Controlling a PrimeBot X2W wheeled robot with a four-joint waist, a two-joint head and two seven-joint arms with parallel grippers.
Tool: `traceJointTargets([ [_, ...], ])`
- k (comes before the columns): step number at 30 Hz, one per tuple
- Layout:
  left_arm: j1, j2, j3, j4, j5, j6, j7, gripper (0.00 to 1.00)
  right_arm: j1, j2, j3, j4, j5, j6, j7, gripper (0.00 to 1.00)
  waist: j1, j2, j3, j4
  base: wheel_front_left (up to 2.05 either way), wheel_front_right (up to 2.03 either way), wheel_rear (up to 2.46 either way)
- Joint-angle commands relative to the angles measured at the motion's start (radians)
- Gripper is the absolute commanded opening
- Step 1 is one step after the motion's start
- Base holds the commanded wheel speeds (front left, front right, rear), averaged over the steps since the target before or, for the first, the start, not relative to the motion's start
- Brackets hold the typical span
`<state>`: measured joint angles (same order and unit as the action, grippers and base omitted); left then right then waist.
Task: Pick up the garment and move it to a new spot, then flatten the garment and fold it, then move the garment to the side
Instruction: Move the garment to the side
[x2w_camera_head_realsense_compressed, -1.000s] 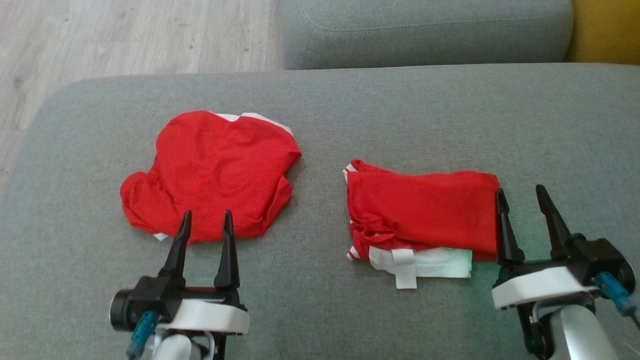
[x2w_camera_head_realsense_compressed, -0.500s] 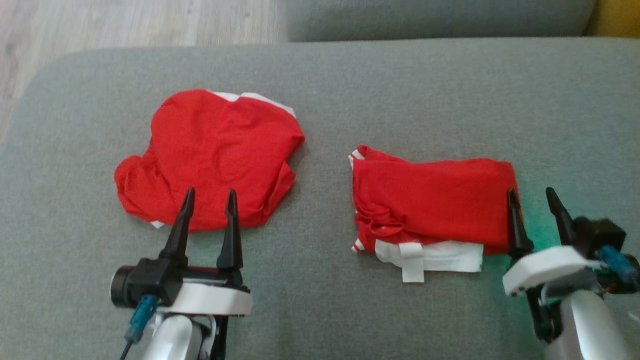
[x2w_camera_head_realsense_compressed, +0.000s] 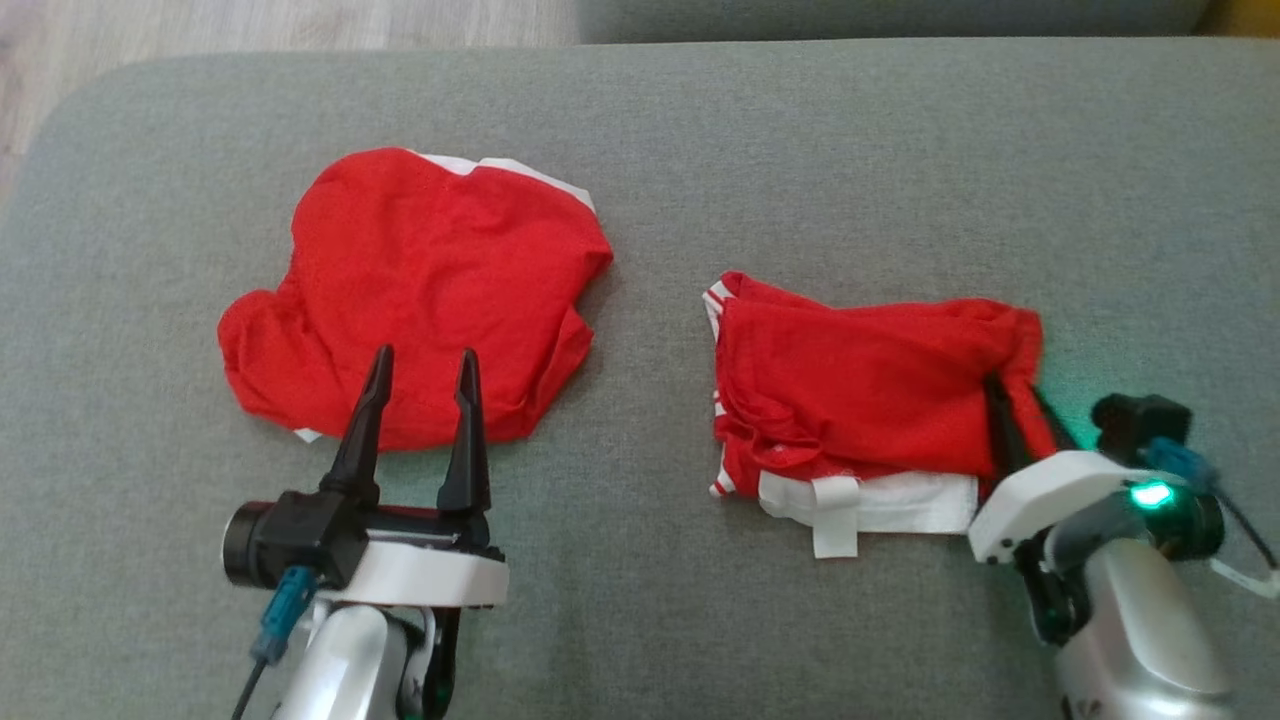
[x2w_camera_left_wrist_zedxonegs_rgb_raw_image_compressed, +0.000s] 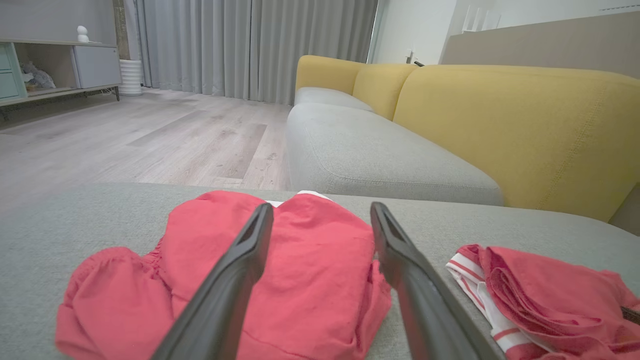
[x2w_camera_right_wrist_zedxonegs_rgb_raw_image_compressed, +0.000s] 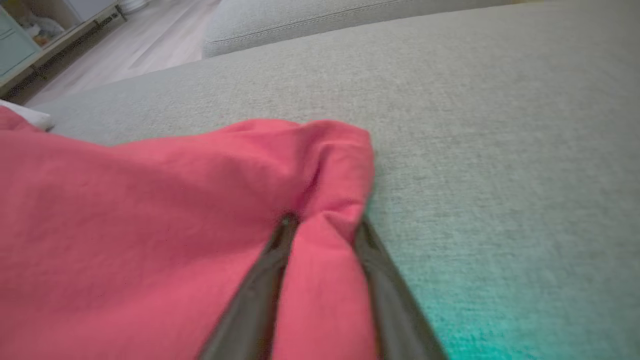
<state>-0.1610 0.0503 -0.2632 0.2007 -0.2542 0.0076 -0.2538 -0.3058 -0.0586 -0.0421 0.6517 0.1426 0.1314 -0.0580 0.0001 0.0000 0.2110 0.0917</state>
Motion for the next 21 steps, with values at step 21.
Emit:
traceJointTargets([
  [21, -0.034, 0.0, 0.031, -0.041, 0.002, -0.003, -0.008, 1.0, -0.115, -0.407, -0.048, -0.125, -0.204, -0.001, 0.085, 0.0, -0.0001, 0.0, -0.003, -0.046, 0.0, 0.0, 0.0],
])
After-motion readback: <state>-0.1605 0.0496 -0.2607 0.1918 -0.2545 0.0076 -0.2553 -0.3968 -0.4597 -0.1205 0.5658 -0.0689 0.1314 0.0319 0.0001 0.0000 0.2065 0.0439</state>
